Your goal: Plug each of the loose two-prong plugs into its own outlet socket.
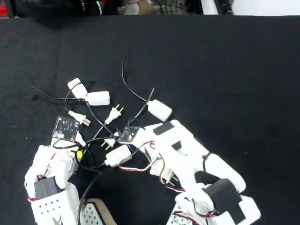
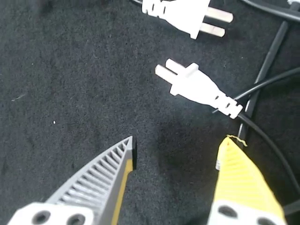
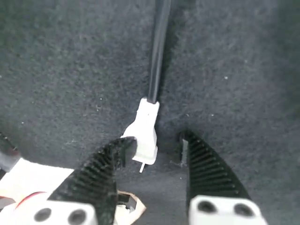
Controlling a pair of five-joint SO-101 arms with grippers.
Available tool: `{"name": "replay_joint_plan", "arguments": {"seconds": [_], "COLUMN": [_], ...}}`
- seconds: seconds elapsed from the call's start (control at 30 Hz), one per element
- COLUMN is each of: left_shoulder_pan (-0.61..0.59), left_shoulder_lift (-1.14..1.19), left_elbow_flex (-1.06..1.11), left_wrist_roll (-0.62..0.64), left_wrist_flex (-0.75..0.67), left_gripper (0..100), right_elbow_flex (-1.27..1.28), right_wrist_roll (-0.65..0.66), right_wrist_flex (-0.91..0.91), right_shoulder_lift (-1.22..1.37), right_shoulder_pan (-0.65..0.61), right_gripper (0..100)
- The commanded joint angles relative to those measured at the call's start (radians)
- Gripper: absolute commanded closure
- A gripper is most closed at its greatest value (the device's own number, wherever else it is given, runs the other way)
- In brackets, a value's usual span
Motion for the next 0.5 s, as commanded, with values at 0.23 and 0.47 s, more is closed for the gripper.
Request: {"name": "replay_joint_plan", "arguments": {"seconds": [0.23, 0.47], "left_shoulder_pan": [0.018, 0.019], "left_shoulder_lift": [-0.003, -0.003], "left_elbow_flex": [0.008, 0.008], "left_wrist_roll": [-0.003, -0.003], "left_wrist_flex": [0.006, 0.006], "left_gripper": [71, 71], "right_elbow_flex": [0.008, -0.022], "right_wrist_roll": [0.003, 0.008], "right_wrist_flex": [0.003, 0.086], "right_shoulder_lift": [0.058, -0.004], "right_shoulder_pan": [-0.087, -0.091], "right_gripper": [83.6, 83.2]}}
